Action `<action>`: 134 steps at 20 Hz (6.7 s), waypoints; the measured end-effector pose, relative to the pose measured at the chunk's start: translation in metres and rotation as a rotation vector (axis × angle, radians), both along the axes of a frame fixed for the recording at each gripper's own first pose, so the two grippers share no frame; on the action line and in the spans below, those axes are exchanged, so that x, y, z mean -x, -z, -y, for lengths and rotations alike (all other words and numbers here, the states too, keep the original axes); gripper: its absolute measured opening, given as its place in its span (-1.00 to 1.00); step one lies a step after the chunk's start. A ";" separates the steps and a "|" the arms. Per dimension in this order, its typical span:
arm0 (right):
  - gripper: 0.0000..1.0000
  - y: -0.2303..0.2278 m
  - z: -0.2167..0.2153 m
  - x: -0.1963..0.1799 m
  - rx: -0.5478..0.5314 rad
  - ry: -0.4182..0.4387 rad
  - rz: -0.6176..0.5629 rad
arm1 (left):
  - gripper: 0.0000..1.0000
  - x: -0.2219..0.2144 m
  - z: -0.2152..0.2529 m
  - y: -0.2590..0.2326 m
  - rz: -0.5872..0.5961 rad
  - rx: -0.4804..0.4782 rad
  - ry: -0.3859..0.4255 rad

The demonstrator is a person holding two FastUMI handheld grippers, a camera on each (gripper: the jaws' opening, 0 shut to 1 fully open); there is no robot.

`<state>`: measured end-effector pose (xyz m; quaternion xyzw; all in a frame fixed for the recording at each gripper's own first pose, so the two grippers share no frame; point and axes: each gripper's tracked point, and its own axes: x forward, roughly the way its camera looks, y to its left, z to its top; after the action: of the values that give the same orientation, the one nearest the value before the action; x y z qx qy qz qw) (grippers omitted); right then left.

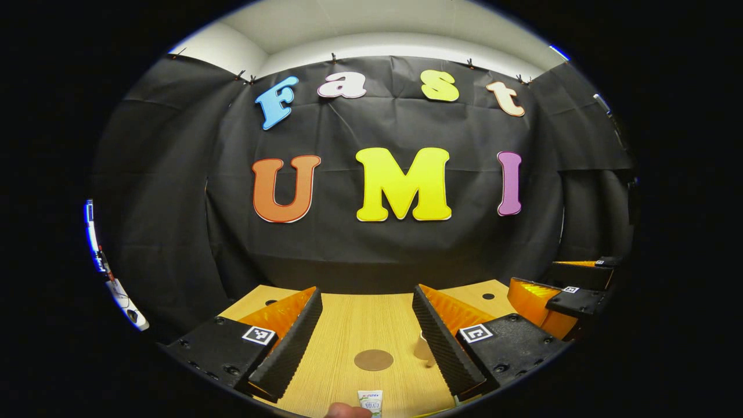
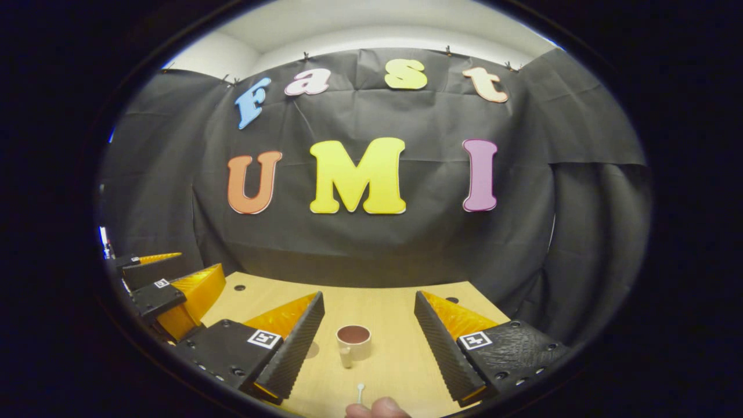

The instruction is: Put the toothbrush and toothpaste on the desktop into the cup, then pick up the cup and place it on the coaster on the desktop.

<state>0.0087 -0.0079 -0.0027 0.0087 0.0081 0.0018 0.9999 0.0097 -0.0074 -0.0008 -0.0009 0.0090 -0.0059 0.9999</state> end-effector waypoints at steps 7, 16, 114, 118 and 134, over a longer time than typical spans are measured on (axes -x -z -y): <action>0.96 0.007 -0.004 -0.005 0.000 -0.018 -0.025 | 0.98 -0.002 0.001 0.005 -0.015 0.001 -0.001; 0.91 0.047 -0.001 -0.016 0.004 -0.042 -0.131 | 0.98 0.000 0.001 0.042 -0.103 -0.003 -0.008; -0.92 0.184 -0.035 -0.232 0.083 -0.168 -0.176 | -0.18 0.022 -0.018 0.144 -0.527 0.039 -0.061; -0.72 0.190 -0.036 -0.215 0.091 -0.215 -0.198 | -0.18 0.009 -0.012 0.134 -0.484 0.019 -0.041; 0.87 0.180 0.094 -0.108 0.091 -0.079 -0.324 | -0.21 -0.119 0.124 0.128 -0.141 0.047 0.223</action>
<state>0.1172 -0.1020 -0.1830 -0.0368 0.1696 0.0392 0.9840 0.1282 -0.1313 -0.1287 -0.0238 0.0793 -0.1174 0.9896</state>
